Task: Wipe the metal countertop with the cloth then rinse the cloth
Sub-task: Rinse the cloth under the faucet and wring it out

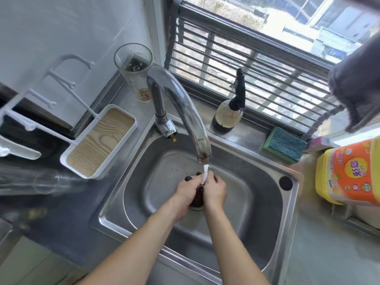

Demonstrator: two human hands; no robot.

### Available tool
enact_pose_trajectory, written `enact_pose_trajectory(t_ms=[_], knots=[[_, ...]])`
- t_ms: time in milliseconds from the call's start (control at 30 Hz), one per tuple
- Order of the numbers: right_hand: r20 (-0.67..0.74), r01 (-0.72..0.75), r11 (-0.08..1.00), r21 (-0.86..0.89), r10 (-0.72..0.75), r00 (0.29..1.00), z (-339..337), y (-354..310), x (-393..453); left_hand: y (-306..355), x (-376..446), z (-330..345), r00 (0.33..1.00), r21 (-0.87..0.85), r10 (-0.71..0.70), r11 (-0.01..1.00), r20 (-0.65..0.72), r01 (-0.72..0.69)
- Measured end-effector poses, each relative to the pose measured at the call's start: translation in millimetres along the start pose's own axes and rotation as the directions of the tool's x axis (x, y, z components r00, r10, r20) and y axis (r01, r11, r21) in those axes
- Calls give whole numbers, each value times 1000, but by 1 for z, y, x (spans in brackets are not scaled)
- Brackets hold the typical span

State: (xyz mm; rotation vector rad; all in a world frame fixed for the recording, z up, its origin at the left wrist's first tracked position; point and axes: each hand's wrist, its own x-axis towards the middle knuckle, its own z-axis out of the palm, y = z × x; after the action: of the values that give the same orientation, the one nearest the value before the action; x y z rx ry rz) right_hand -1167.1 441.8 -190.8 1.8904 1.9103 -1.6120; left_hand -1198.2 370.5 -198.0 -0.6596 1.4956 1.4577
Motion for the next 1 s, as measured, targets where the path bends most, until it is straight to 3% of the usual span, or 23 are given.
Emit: enact_pose_trajectory(t_ms=[100, 167, 233, 300, 367, 400, 467, 567, 633, 733, 800, 833, 900, 967, 1000], knots=[[6, 315, 949, -10, -315, 949, 12, 16, -38, 18, 8, -10, 992, -84, -44, 996, -114, 35], [62, 450, 893, -19, -448, 892, 15, 28, -63, 26, 10, -17, 988, -69, -49, 997, -148, 40], [-10, 364, 931, -18, -364, 931, 14, 25, -50, 20, 8, -12, 992, 9, -17, 1000, -128, 18], [-95, 124, 991, -53, -129, 987, 10, 11, -20, 6, 4, -2, 996, 77, 2, 997, -89, 4], [-77, -38, 998, -57, 33, 996, 2, 0, 3, -2, 2, 3, 998, 125, 3, 992, -71, 6], [-60, -13, 999, -50, 10, 998, 2, -3, 3, 1, 3, 3, 997, 126, 9, 992, -77, 1], [-30, 181, 983, -13, -181, 983, 9, 4, -20, 11, 10, -1, 992, 83, 31, 996, -121, -21], [26, 407, 913, 4, -407, 913, 15, 21, -52, 23, 8, -9, 988, 4, 7, 1000, -153, -6], [4, 348, 937, -41, -348, 938, 11, 16, -33, 15, 2, -7, 996, 71, 24, 997, -85, -18], [-25, 79, 993, -91, -82, 996, 1, 5, 10, -1, -9, -1, 999, 142, 33, 989, 41, -38], [20, -27, 996, -87, 28, 999, 0, 1, 21, 1, -7, -3, 997, 188, 74, 979, 12, -75], [53, -29, 997, -75, 33, 998, 1, 1, 20, 3, -5, -7, 997, 194, 74, 979, -24, -68], [168, -26, 1000, 11, 24, 985, 2, 2, 13, 6, -3, -17, 998, 144, -69, 987, -8, 69], [325, -28, 997, 77, 1, 946, 0, 4, 8, 4, -4, -28, 963, 89, -220, 974, 158, 208], [379, 9, 998, 63, -32, 925, -4, 5, 6, 1, 1, -33, 946, 59, -222, 975, 234, 215]])
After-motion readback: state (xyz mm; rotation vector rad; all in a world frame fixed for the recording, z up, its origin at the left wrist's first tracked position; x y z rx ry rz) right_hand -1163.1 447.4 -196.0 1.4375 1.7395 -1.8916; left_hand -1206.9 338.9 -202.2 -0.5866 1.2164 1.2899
